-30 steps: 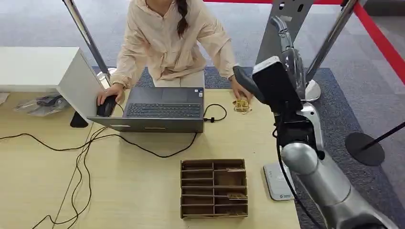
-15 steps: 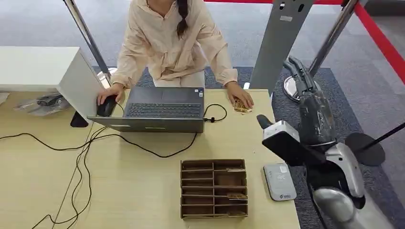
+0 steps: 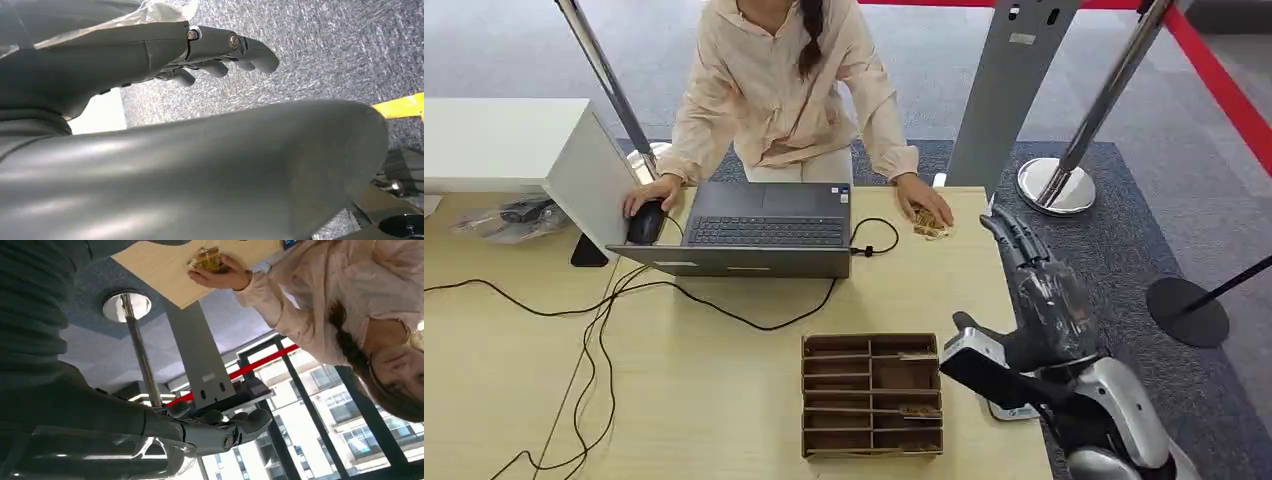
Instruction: Pass the card to the sensor for recognition and then transmit it.
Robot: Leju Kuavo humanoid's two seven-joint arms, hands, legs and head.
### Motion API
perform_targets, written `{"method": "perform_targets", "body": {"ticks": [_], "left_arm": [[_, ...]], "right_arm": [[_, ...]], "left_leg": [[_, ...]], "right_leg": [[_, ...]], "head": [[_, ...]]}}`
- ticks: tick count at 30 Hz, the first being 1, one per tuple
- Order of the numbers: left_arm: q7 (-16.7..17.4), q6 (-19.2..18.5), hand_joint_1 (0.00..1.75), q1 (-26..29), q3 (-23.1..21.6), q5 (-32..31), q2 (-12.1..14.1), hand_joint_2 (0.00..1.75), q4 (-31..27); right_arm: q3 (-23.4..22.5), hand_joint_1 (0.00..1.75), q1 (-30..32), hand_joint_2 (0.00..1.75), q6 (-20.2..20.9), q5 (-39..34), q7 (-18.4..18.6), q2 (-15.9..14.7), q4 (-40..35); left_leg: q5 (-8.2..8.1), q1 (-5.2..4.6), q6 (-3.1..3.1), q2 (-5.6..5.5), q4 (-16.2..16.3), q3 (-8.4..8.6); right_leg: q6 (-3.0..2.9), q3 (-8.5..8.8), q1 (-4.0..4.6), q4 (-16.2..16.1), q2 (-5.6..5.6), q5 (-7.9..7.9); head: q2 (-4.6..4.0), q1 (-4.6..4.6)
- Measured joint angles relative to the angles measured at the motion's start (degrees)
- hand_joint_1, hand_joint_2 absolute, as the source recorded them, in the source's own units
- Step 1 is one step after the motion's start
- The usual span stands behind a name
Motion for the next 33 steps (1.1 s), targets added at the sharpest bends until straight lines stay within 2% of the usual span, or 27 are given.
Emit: {"method": "perform_targets", "body": {"ticks": [11, 13, 15, 22, 26, 29, 33], "left_arm": [[0.0, 0.0, 0.0, -0.1, 0.0, -0.4, 0.1, 0.0, 0.0], [-0.1, 0.0, 0.0, -0.1, 0.0, -0.5, 0.1, 0.0, 0.0], [-0.1, 0.0, 0.0, -0.1, 0.0, -0.6, 0.1, 0.0, 0.0], [-0.1, 0.0, 0.0, -0.1, 0.0, -0.9, 0.1, 0.0, 0.0], [-0.1, 0.0, 0.0, -0.1, 0.0, -1.0, 0.1, 0.0, 0.0], [-0.1, -0.1, 0.0, -0.1, 0.0, -1.0, 0.1, 0.0, 0.0], [-0.1, -0.1, 0.0, -0.1, 0.0, -1.3, 0.1, 0.0, 0.0]], "right_arm": [[3.4, 0.0, 1.1, 1.75, -2.3, 0.4, -1.1, 1.0, 3.0], [4.5, 0.05, 1.1, 1.75, -3.1, 0.4, -1.4, 1.6, 3.9], [5.8, 0.19, 1.1, 1.75, -3.5, 0.4, -1.5, 2.1, 5.0], [10.3, 0.21, 1.0, 1.75, -5.5, -0.4, -1.9, 4.6, 8.0], [12.0, 0.44, 1.0, 1.75, -5.7, -0.4, -2.0, 5.7, 9.4], [12.9, 0.51, 0.9, 1.75, -5.9, -1.2, -2.1, 6.3, 10.2], [15.1, 0.87, 0.7, 1.75, -7.3, -2.4, -2.9, 7.8, 11.7]], "left_leg": [[0.0, 0.0, 0.0, 0.0, 0.0, 0.0], [0.0, 0.01, 0.0, 0.0, 0.0, 0.0], [0.0, 0.01, 0.0, 0.0, 0.0, 0.0], [0.0, 0.01, 0.0, 0.0, 0.0, -0.01], [0.0, 0.01, 0.0, 0.01, 0.0, -0.01], [0.0, 0.01, 0.0, 0.01, 0.0, 0.0], [0.0, 0.01, 0.0, 0.01, 0.0, 0.0]], "right_leg": [[0.0, 0.0, 0.0, 0.0, 0.0, 0.0], [0.0, 0.0, 0.0, 0.0, 0.0, 0.0], [0.0, 0.0, 0.0, 0.0, 0.0, 0.0], [0.0, 0.0, 0.01, 0.0, 0.0, 0.0], [0.0, 0.01, 0.0, 0.0, 0.0, 0.0], [0.0, 0.01, 0.0, 0.0, 0.0, 0.0], [0.0, 0.01, 0.0, 0.0, 0.0, 0.0]], "head": [[0.02, 0.0], [0.0, 0.0], [0.0, 0.0], [0.0, 0.0], [0.0, 0.02], [0.0, 0.02], [0.0, 0.02]]}}
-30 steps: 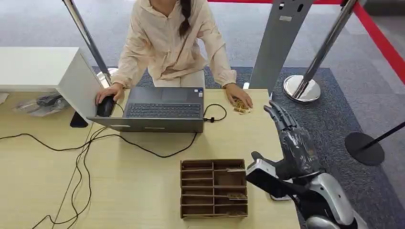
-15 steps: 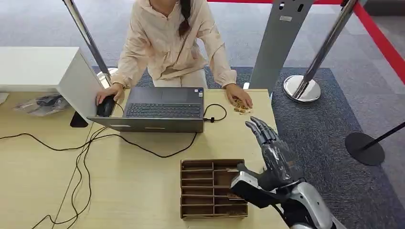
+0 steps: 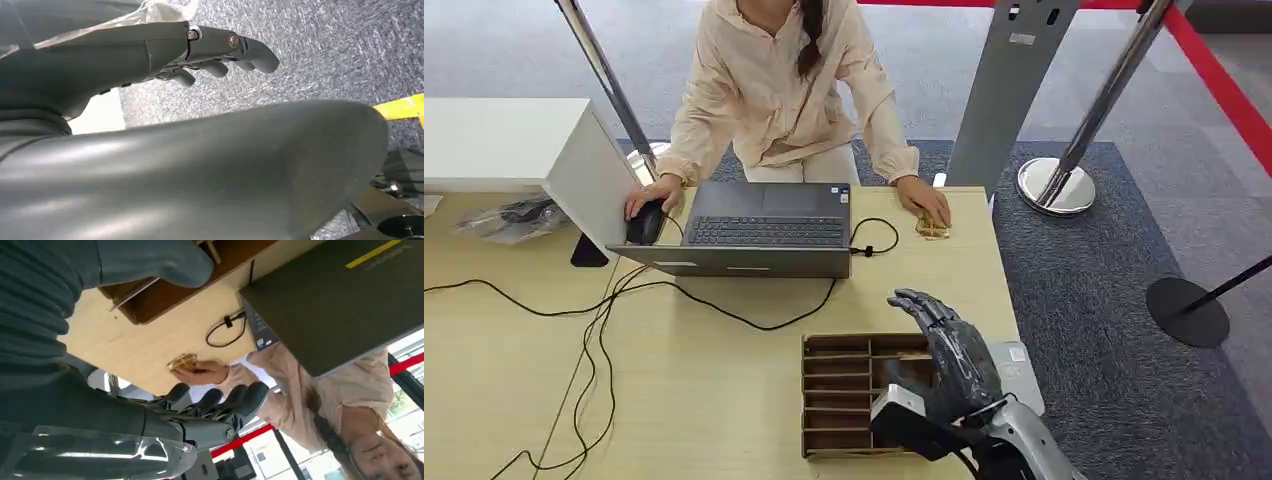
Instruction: Pass the card to the sensor for recognition and then transmit it.
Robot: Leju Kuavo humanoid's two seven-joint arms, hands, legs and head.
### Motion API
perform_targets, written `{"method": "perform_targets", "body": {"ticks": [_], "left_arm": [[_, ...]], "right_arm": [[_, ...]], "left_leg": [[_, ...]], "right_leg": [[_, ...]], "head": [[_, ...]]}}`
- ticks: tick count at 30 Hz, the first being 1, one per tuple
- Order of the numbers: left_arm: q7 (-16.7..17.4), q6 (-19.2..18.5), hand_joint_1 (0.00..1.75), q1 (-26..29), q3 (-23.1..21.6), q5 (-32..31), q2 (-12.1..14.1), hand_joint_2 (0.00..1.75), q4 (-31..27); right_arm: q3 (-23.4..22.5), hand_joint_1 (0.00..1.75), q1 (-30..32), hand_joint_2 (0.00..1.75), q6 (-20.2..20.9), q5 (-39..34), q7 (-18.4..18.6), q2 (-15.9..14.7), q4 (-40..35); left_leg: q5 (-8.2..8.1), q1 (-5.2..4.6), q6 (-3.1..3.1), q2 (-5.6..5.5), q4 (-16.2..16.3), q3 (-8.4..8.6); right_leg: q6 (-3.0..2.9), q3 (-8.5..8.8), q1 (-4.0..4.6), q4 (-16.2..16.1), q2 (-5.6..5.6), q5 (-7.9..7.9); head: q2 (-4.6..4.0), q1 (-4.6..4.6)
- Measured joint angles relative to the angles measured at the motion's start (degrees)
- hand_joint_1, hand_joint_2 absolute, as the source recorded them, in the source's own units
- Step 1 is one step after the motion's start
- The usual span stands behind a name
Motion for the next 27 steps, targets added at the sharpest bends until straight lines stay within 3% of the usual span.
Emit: {"method": "perform_targets", "body": {"ticks": [4, 8, 14, 16, 17, 22, 27], "left_arm": [[0.0, 0.1, 0.0, 0.0, 0.0, -0.2, 0.0, 0.0, 0.0], [0.0, 0.1, 0.0, 0.0, 0.0, -0.2, 0.0, 0.0, 0.0], [0.0, 0.1, 0.0, 0.0, 0.0, -0.3, 0.0, 0.0, 0.0], [0.0, 0.1, 0.0, 0.0, 0.0, -0.3, 0.0, 0.0, 0.0], [0.0, 0.1, 0.0, 0.0, 0.0, -0.3, 0.0, 0.0, 0.0], [0.0, 0.1, 0.0, 0.0, 0.0, -0.4, 0.0, 0.0, 0.0], [0.0, 0.0, 0.0, 0.0, 0.0, -0.5, 0.0, 0.0, 0.0]], "right_arm": [[2.1, 1.12, -0.7, 1.75, -1.7, -0.6, 0.0, 1.4, 1.2], [3.4, 1.24, -1.1, 1.75, -2.1, -0.9, 0.1, 2.4, 2.2], [4.9, 1.15, -1.5, 1.75, -3.0, -1.3, 0.2, 3.5, 3.5], [5.2, 0.91, -1.6, 1.75, -3.2, -1.4, 0.2, 3.8, 3.9], [5.2, 0.91, -1.7, 1.75, -3.3, -1.4, 0.2, 3.9, 4.1], [5.6, 0.1, -2.0, 1.75, -3.5, -1.6, 0.1, 4.3, 5.0], [5.8, 0.0, -2.3, 1.75, -3.7, -1.4, 0.1, 4.4, 5.6]], "left_leg": [[0.0, 0.01, 0.0, 0.0, 0.0, 0.01], [0.0, 0.01, 0.0, 0.0, 0.0, 0.0], [0.0, 0.01, 0.0, 0.01, 0.0, 0.0], [0.0, 0.01, 0.0, 0.01, 0.0, 0.0], [0.0, 0.01, 0.0, 0.01, 0.0, 0.0], [0.0, 0.01, 0.0, 0.01, 0.0, 0.0], [0.0, 0.01, 0.0, 0.01, 0.0, 0.01]], "right_leg": [[0.0, 0.0, 0.01, 0.0, 0.0, 0.0], [0.0, 0.0, 0.01, 0.0, 0.0, 0.0], [0.0, 0.0, 0.01, 0.0, 0.0, 0.0], [0.0, 0.0, 0.01, 0.0, 0.0, 0.0], [0.0, 0.0, 0.01, 0.0, 0.0, 0.0], [0.0, 0.0, 0.01, 0.0, 0.0, 0.0], [0.0, 0.0, 0.01, 0.0, 0.0, 0.0]], "head": [[0.0, -0.02], [0.02, 0.0], [0.0, 0.0], [0.0, -0.02], [0.0, 0.0], [0.02, 0.0], [0.0, 0.0]]}}
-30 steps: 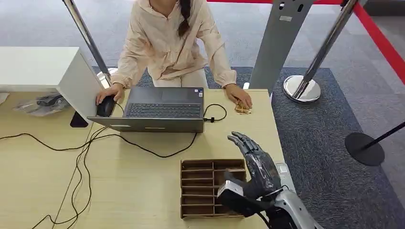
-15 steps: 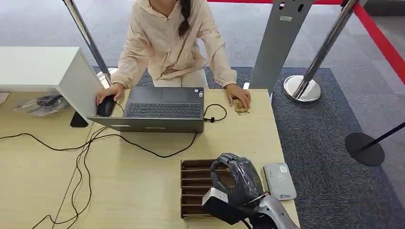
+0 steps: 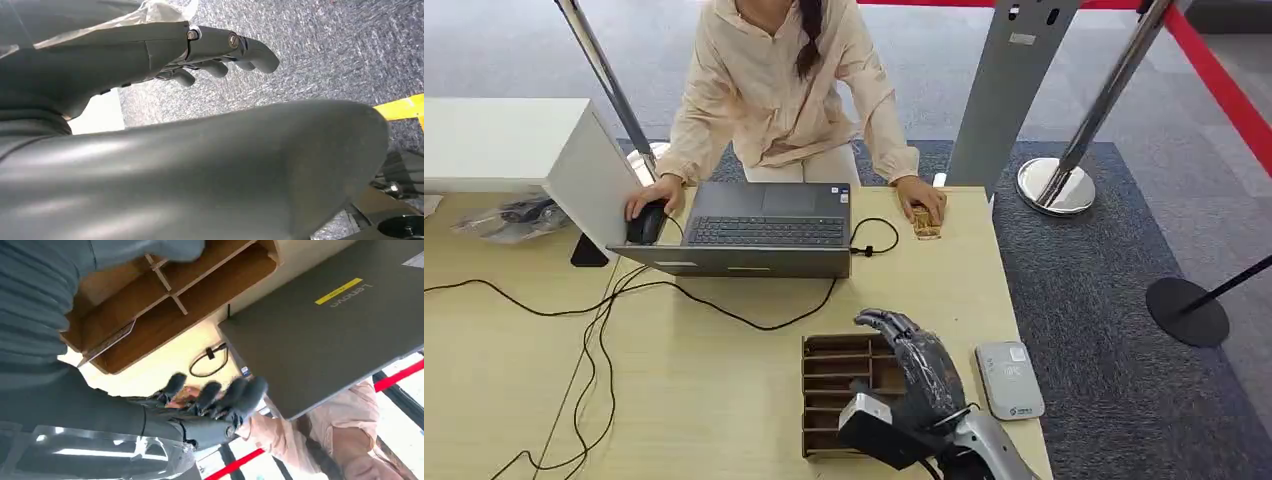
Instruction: Pass the card to the sensor for recognition and then transmit it.
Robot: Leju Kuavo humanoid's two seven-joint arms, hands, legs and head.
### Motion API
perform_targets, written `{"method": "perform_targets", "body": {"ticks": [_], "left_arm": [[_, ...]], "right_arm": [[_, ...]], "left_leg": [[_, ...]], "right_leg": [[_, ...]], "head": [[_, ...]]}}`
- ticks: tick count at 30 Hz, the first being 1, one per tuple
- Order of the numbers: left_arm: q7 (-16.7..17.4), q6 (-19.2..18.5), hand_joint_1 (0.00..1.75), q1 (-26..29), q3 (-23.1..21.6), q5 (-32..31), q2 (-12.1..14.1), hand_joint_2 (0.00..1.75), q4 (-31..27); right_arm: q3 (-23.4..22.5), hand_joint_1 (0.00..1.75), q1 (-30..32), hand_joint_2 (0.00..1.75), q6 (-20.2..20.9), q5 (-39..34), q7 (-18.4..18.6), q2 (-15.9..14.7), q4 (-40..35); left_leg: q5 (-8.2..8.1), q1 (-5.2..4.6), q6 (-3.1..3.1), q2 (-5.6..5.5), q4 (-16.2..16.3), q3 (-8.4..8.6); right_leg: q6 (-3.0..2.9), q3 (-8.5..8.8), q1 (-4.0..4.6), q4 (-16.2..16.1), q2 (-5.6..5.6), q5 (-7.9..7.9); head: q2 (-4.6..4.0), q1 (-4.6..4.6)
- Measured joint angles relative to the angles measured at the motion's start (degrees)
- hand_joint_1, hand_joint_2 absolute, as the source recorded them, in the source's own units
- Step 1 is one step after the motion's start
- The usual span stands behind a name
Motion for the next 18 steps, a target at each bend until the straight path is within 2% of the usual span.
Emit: {"method": "perform_targets", "body": {"ticks": [6, 13, 18], "left_arm": [[0.0, 0.0, 0.0, 0.0, 0.0, -0.1, 0.0, 0.0, 0.0], [0.0, 0.1, 0.0, 0.0, 0.0, -0.1, 0.0, 0.0, 0.0], [-0.1, 0.1, 0.0, 0.0, 0.0, -0.1, 0.0, 0.0, 0.0]], "right_arm": [[0.3, 0.07, -0.2, 1.75, 0.0, 0.6, 0.1, 0.2, 0.4], [0.5, 0.24, -0.2, 1.75, -0.1, 0.9, 0.8, 0.1, 0.5], [0.6, 0.28, -0.2, 1.75, -0.4, 0.9, 0.9, 0.1, 0.5]], "left_leg": [[0.0, 0.0, 0.0, 0.0, 0.0, 0.0], [0.0, 0.0, 0.0, 0.0, 0.0, 0.0], [0.0, 0.0, 0.0, 0.0, 0.0, 0.01]], "right_leg": [[0.0, 0.0, 0.0, 0.0, 0.0, 0.0], [0.0, 0.0, 0.0, 0.0, 0.0, 0.0], [0.0, 0.0, 0.0, 0.0, 0.0, 0.0]], "head": [[0.0, 0.0], [0.0, 0.0], [0.0, 0.0]]}}
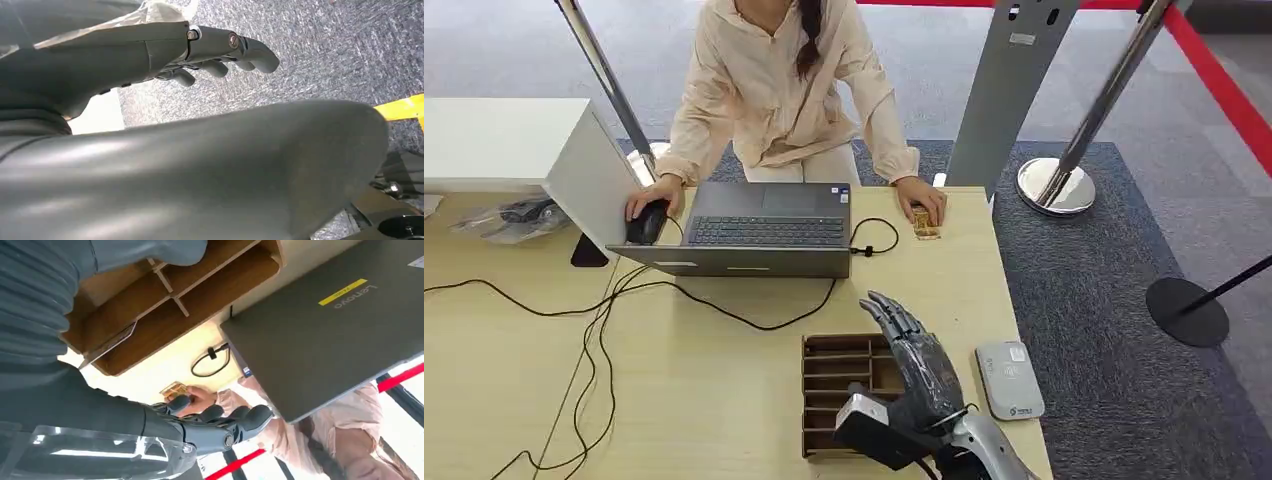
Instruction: Pass the card to the sensor for recognition and then transmit it.
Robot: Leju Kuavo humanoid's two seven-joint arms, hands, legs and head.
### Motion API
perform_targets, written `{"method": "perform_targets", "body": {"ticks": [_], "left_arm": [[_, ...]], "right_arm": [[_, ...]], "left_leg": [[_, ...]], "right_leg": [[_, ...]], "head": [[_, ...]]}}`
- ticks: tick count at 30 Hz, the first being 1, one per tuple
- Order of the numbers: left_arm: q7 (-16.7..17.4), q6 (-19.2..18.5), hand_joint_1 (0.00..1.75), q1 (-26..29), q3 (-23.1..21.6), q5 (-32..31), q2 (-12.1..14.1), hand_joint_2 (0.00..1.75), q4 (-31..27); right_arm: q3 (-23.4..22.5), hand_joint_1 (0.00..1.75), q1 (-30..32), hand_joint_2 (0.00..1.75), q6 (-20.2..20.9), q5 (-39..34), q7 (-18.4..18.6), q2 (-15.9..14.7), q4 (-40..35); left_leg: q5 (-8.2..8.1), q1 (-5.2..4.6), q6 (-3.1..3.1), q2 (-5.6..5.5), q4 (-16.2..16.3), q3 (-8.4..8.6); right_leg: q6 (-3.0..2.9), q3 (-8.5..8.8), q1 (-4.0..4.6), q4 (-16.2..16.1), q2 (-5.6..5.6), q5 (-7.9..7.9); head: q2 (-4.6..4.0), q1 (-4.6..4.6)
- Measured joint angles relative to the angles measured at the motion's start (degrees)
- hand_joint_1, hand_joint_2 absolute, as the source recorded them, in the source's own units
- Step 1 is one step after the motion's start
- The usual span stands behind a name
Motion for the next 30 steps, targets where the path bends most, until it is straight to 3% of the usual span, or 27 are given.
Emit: {"method": "perform_targets", "body": {"ticks": [30], "left_arm": [[-1.0, 0.1, 0.0, 0.0, 0.0, 0.4, 0.0, 0.0, 0.0]], "right_arm": [[0.0, 0.37, 0.2, 1.75, -1.7, 2.1, 1.9, -0.5, 2.3]], "left_leg": [[0.0, 0.0, 0.0, 0.0, 0.0, 0.0]], "right_leg": [[0.0, 0.0, 0.0, 0.0, 0.0, 0.0]], "head": [[0.0, 0.0]]}}
